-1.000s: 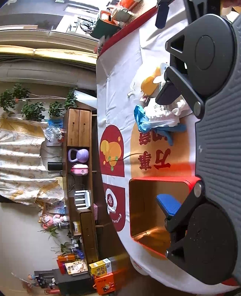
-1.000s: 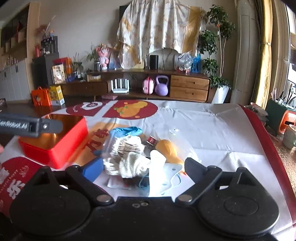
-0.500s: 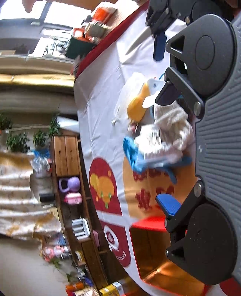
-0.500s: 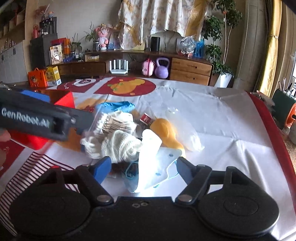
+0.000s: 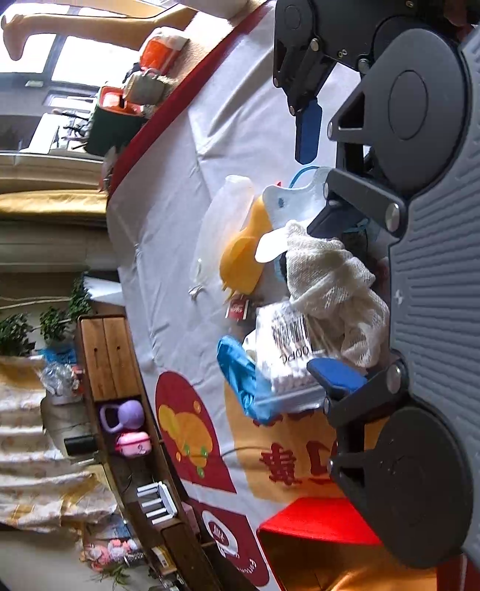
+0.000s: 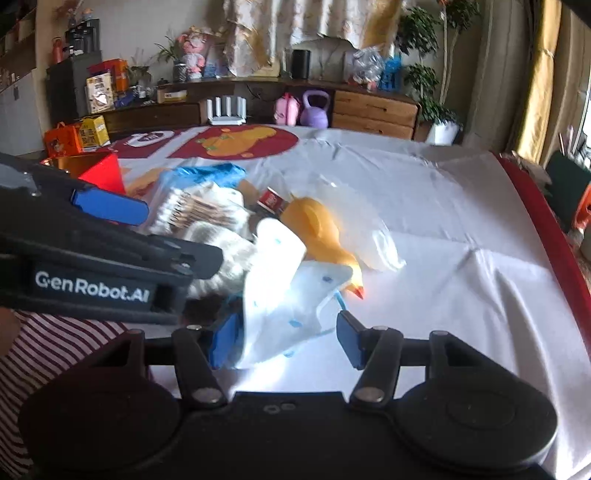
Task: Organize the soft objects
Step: 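Move the left tool to the white mesh bag while the right tool approaches the face mask, then close the left gripper on the mesh bag while the right gripper grasps the mask strap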
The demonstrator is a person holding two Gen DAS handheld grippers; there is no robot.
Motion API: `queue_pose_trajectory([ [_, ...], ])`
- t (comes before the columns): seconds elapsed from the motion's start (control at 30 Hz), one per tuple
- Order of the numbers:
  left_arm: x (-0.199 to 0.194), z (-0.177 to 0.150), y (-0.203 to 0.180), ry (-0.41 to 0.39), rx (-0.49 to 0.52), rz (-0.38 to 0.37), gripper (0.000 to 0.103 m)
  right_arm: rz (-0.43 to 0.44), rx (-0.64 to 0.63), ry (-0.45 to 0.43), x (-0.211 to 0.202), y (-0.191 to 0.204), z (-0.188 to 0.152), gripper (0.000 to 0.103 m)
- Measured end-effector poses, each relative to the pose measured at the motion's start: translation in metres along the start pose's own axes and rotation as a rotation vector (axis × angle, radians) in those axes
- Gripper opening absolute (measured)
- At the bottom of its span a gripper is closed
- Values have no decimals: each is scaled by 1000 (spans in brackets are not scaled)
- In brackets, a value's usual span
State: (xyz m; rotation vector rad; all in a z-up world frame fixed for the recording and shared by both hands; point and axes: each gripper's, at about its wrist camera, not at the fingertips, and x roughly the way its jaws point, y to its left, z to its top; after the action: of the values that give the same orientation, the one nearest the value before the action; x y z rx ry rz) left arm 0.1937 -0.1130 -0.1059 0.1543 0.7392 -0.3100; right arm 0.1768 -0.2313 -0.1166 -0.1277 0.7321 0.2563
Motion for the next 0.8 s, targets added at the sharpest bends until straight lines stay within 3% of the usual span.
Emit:
queue_pose_trajectory([
  [0.17,7,0,-2,6,6,-8,71,44,41,14,8,-6,0,58],
  [0.33,13,0,-1,29,-3,-23,60,75,66,30,13,-6,2,54],
  [0.4,14,0,0,31,-6,-29,53,78,67,28,12,-5,2,41],
  [0.47,14,0,0,32,-10,-40,46,82,72,26,10,-5,2,39],
  [0.6,12,-1,2,29,-25,-53,36,77,87,19,5,-6,3,22],
  [0.73,9,-3,6,23,-41,-45,31,63,98,8,-1,-7,2,2],
  [0.8,6,-4,7,19,-40,-26,28,63,115,5,-4,-9,3,2],
])
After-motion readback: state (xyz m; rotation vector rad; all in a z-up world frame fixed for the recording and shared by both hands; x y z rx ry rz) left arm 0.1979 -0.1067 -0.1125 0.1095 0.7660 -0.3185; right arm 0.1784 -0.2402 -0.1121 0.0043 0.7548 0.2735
